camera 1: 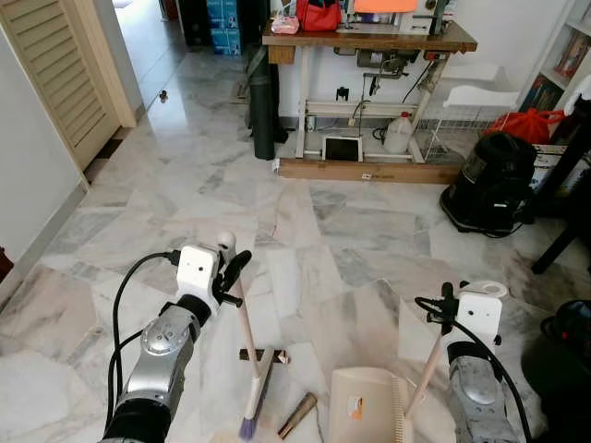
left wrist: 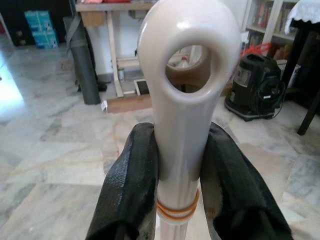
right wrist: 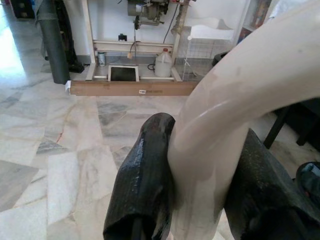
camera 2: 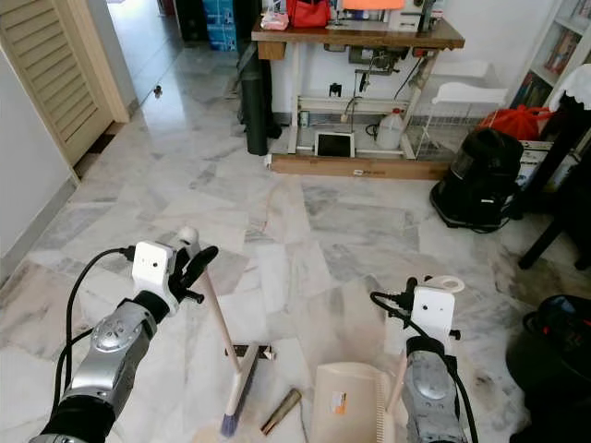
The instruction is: Sweep floor
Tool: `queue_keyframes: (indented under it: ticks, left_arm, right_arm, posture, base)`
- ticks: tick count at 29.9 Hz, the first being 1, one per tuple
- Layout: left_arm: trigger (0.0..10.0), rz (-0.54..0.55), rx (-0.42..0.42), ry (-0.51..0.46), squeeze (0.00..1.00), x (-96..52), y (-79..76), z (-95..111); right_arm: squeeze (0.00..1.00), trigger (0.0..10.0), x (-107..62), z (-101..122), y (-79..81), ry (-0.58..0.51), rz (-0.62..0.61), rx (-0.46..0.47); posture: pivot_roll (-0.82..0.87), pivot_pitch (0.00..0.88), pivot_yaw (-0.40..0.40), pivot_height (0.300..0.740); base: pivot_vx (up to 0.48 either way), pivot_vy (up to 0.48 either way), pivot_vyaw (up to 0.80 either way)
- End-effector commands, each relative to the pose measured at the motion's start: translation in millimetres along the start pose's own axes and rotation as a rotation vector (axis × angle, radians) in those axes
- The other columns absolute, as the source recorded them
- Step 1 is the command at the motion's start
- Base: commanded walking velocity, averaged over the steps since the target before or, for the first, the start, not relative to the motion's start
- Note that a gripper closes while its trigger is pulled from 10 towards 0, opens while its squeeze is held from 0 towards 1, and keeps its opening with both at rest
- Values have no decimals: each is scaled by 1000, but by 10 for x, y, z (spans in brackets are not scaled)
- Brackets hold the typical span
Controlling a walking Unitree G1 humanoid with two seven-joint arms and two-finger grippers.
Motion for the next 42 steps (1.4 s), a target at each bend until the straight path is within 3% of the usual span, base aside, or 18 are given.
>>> queue_keyframes:
  ticks: [1, 14, 37, 42]
  left_arm:
    - [10000, -14, 17, -28, 0, 57, 9, 94]
    - [10000, -42, 33, -1, 0, 42, 26, 48]
    - [10000, -106, 18, 57, 0, -30, -149, -103]
    - [10000, -91, -31, 83, 0, -41, -174, -199]
  right_arm:
    - [0, 10000, 30, 146, 22, -65, 5, 6]
    - [0, 10000, -33, 55, 87, -44, 26, -11]
    - [0, 10000, -116, -32, 244, -26, 81, -79]
    - [0, 10000, -138, -36, 249, -28, 80, -80]
  posture:
    - [-50, 0, -15, 740]
    - [-42, 0, -4, 740]
    - [-37, 33, -4, 740]
    - [-43, 40, -3, 740]
  base:
    - [0, 0, 0]
    - [0, 0, 0]
    - [0, 0, 0]
    - [0, 0, 0]
Point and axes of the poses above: a point about 5 cm out from each wrist's last joint towards the gripper, its own x axis pointing out of the wrist towards the gripper, its own z axis along the axis of the wrist's last joint, y = z × x, the point moved 4 cm from there along x, pointing out of the wrist towards the gripper, and after that the axes turned 6 degrees about x, right-handed, at the moved point
